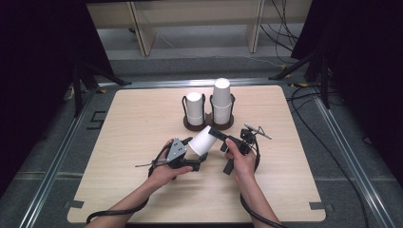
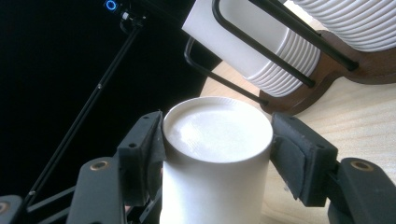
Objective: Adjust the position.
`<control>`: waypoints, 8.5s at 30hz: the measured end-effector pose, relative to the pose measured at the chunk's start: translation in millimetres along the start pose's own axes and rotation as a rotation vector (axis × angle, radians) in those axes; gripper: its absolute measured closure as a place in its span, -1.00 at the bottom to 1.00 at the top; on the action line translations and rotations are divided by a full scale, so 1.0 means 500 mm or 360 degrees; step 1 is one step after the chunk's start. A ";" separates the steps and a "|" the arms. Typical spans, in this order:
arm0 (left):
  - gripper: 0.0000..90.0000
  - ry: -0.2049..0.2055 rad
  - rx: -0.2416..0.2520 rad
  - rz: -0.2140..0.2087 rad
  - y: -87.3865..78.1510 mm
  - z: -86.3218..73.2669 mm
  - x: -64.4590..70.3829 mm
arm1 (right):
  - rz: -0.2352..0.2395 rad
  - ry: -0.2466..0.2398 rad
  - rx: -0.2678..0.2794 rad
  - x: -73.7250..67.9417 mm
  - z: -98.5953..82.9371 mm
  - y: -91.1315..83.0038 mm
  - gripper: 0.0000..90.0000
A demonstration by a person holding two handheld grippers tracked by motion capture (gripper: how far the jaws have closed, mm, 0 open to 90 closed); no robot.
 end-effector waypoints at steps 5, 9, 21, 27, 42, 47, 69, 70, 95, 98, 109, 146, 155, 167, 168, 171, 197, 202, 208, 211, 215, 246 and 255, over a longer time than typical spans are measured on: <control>-0.63 0.0022 -0.0004 0.0010 -0.005 0.002 -0.001 | 0.0006 0.0033 0.0000 0.000 0.001 0.001 -0.18; -0.56 0.0041 0.0012 0.0008 -0.006 0.004 -0.004 | 0.0036 0.0023 -0.0008 0.000 0.002 0.000 -0.20; -0.45 0.0134 -0.0039 -0.0011 -0.017 0.009 -0.010 | 0.0021 -0.0006 -0.0041 -0.004 0.001 0.004 -0.27; -0.43 0.0133 -0.0049 -0.0023 -0.020 0.011 -0.010 | -0.0016 -0.0090 -0.0055 -0.005 0.001 0.004 -0.40; -0.36 0.0216 -0.0115 -0.0044 -0.040 0.021 -0.019 | -0.0148 -0.0402 -0.0072 -0.014 0.004 -0.001 -0.61; -0.34 0.0227 -0.0130 -0.0049 -0.044 0.023 -0.023 | -0.0169 -0.0397 -0.0079 -0.016 0.004 -0.003 -0.63; -0.31 0.0451 -0.0400 -0.0116 -0.065 0.051 -0.062 | -0.0449 -0.0867 -0.0145 -0.022 -0.001 -0.030 -0.53; -0.31 0.0464 -0.0419 -0.0117 -0.066 0.052 -0.064 | -0.0443 -0.0890 -0.0144 -0.022 -0.002 -0.028 -0.53; -0.31 0.0764 -0.0749 -0.0282 -0.080 0.081 -0.101 | -0.0623 -0.1504 -0.0651 -0.025 -0.033 -0.015 -0.48; -0.31 0.0775 -0.0758 -0.0287 -0.079 0.080 -0.100 | -0.0631 -0.1541 -0.0668 -0.025 -0.035 -0.011 -0.48; -0.30 0.0844 -0.0818 -0.0335 -0.075 0.082 -0.095 | -0.0603 -0.1672 -0.0741 -0.035 -0.040 0.003 -0.45; -0.30 0.0947 -0.0867 -0.0429 -0.068 0.095 -0.096 | -0.0460 -0.1856 -0.0914 -0.061 -0.038 0.049 -0.45; -0.30 0.0958 -0.0874 -0.0445 -0.069 0.100 -0.096 | -0.0441 -0.1887 -0.0954 -0.066 -0.032 0.057 -0.45; -0.29 0.0977 -0.0877 -0.0464 -0.068 0.104 -0.089 | -0.0405 -0.1918 -0.1009 -0.070 -0.029 0.070 -0.44; -0.29 0.0980 -0.0876 -0.0463 -0.068 0.104 -0.089 | -0.0404 -0.1897 -0.1022 -0.070 -0.032 0.071 -0.43; -0.29 0.0979 -0.0867 -0.0463 -0.068 0.104 -0.089 | -0.0395 -0.1960 -0.1022 -0.069 -0.028 0.074 -0.42; -0.29 0.1002 -0.0864 -0.0480 -0.068 0.108 -0.085 | -0.0293 -0.1967 -0.1182 -0.053 -0.016 0.096 -0.38; -0.29 0.1030 -0.0874 -0.0486 -0.068 0.109 -0.084 | -0.0275 -0.1987 -0.1215 -0.051 -0.012 0.098 -0.37; -0.29 0.1029 -0.0868 -0.0490 -0.067 0.110 -0.082 | -0.0243 -0.1932 -0.1286 -0.053 -0.009 0.096 -0.34; -0.29 0.1027 -0.0862 -0.0496 -0.067 0.110 -0.081 | -0.0224 -0.1937 -0.1303 -0.053 -0.006 0.095 -0.34; -0.29 0.1048 -0.0871 -0.0510 -0.067 0.112 -0.080 | -0.0198 -0.1932 -0.1336 -0.052 -0.003 0.095 -0.34; -0.30 0.1079 -0.0861 -0.0527 -0.063 0.119 -0.070 | -0.0119 -0.1995 -0.1407 -0.048 -0.005 0.112 -0.29; -0.30 0.1088 -0.0860 -0.0529 -0.063 0.123 -0.067 | -0.0139 -0.1927 -0.1433 -0.049 -0.007 0.109 -0.29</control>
Point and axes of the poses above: each handheld gripper's, and its own axes: y roughly forward along the jaws, z roughly out of its top, x roughly to its right, the point moved 2 cm from there along y, roughly forward along the jaws, and after that the axes turned 10 degrees about -x, right-handed, at the moved point
